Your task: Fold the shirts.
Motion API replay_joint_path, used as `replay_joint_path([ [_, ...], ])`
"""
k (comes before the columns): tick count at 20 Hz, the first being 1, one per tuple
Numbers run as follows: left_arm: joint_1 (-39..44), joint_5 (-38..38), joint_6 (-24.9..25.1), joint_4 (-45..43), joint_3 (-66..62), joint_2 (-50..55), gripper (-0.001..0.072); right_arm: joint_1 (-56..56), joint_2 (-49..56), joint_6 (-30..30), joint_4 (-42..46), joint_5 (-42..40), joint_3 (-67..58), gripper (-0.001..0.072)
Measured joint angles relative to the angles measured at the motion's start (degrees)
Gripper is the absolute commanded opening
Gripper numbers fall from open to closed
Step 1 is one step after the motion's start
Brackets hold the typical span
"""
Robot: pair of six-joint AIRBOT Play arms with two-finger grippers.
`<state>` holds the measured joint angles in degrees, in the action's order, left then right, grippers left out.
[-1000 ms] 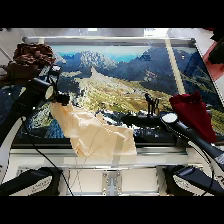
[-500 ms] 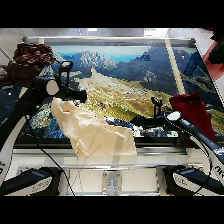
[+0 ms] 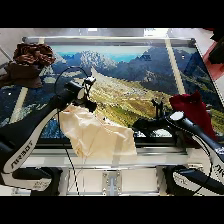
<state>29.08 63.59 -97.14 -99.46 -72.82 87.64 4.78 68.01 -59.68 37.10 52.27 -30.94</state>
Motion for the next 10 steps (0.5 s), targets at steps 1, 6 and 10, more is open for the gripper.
replay_joint_path([
  [1, 0.4, 1.0, -0.5, -1.4, -1.3, 1.0, 0.0698, 0.0, 0.0, 0.7, 0.1, 0.3, 0.0, 0.0608],
  [6, 1.7, 8.7, -3.5, -4.0, -5.7, 7.1, 0.0697, -0.1, 0.0, 3.9, 0.2, 1.0, 0.0, 0.0608],
  [10, 3.1, 14.3, -4.5, -4.0, -6.6, 10.2, 0.0698, -0.1, 0.0, 5.9, 0.2, 1.0, 0.0, 0.0607],
])
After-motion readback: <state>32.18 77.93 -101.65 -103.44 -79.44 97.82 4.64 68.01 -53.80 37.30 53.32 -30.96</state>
